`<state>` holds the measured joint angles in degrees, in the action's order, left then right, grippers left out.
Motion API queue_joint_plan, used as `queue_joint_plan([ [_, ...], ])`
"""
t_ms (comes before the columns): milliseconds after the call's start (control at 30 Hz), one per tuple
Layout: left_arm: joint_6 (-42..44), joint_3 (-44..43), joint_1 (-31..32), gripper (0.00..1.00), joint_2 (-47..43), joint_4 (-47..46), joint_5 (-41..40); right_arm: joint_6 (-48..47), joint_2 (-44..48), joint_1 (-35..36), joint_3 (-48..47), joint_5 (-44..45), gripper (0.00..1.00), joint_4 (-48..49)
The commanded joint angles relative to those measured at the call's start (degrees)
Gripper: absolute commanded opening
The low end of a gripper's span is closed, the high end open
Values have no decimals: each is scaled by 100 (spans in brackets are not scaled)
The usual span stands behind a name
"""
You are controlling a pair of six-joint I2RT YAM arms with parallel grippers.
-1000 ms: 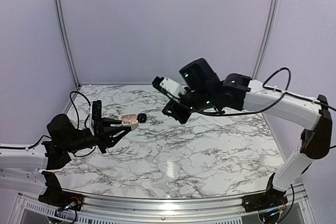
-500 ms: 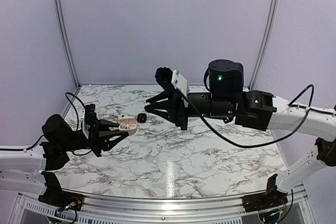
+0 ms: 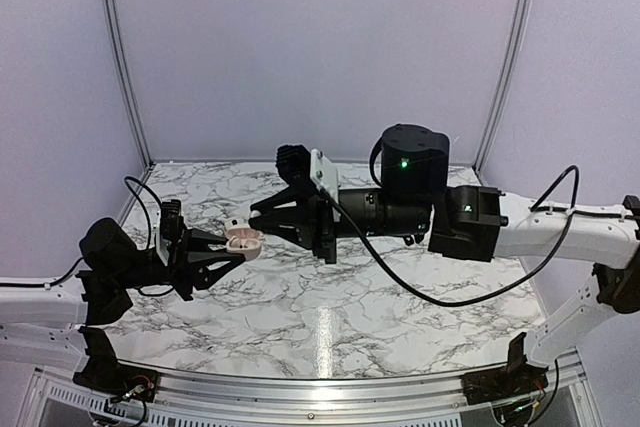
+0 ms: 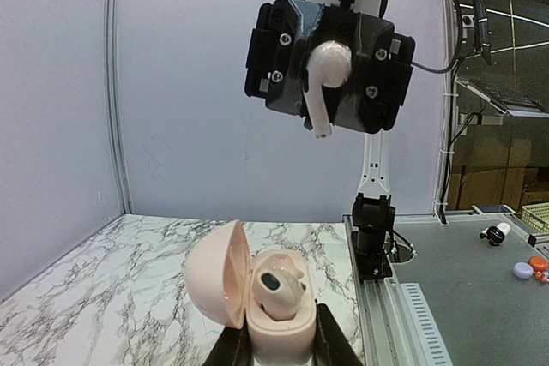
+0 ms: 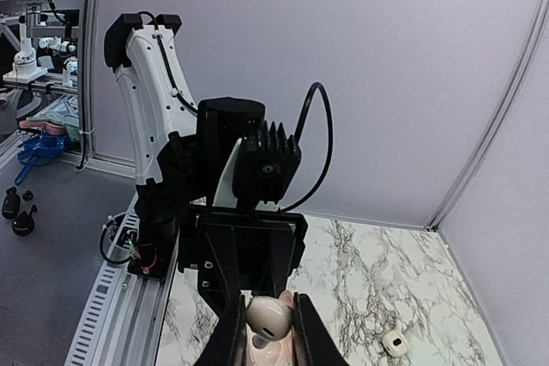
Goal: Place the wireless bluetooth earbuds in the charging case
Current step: Insert the right earbud into the right side groove of the charging case.
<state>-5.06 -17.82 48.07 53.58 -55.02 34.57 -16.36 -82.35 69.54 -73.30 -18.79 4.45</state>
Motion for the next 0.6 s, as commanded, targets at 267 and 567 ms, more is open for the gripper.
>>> queue_joint_plan([
  [267,-41,-160,27,0,-84,-228,-111,154,-349,70,-39,-89,8,404],
  [567,-51,-132,29,0,-146,-228,-205,229,-550,70,69,-55,8,478],
])
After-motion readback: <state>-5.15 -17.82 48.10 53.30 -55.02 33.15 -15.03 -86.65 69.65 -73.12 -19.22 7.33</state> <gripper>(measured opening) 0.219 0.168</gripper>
